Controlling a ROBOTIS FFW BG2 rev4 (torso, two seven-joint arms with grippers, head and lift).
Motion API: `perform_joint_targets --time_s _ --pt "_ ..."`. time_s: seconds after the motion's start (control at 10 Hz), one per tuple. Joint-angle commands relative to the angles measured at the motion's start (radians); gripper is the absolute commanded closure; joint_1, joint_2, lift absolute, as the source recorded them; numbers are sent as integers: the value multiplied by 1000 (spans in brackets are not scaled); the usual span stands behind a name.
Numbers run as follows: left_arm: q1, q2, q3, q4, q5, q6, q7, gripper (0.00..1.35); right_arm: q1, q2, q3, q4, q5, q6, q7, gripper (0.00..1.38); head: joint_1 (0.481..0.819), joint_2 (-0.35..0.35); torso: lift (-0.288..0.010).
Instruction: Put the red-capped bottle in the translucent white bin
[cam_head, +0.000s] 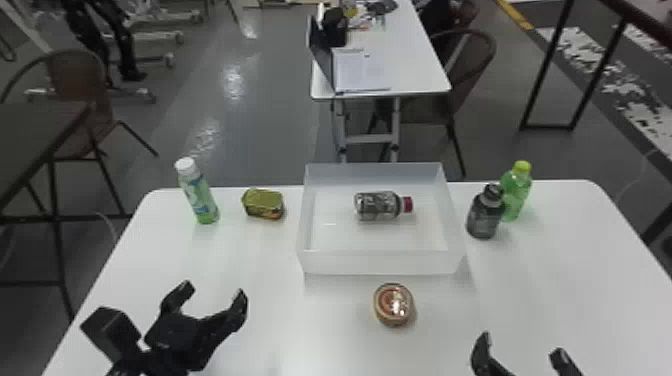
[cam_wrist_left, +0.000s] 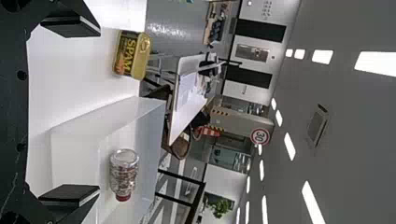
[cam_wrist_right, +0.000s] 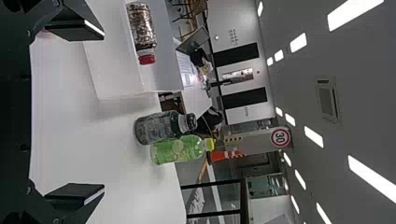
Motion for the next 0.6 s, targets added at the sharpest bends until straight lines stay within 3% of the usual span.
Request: perform_joint_targets --time_s 0.0,0.5 --pt "82 -35 23 -24 -28 -19 0 117 19 0 -2 -10 0 0 -13 142 695 105 -35" --pt "128 -26 13 -38 -78 -35 1 117 49 -5 -8 -33 32 12 -25 140 695 109 -35"
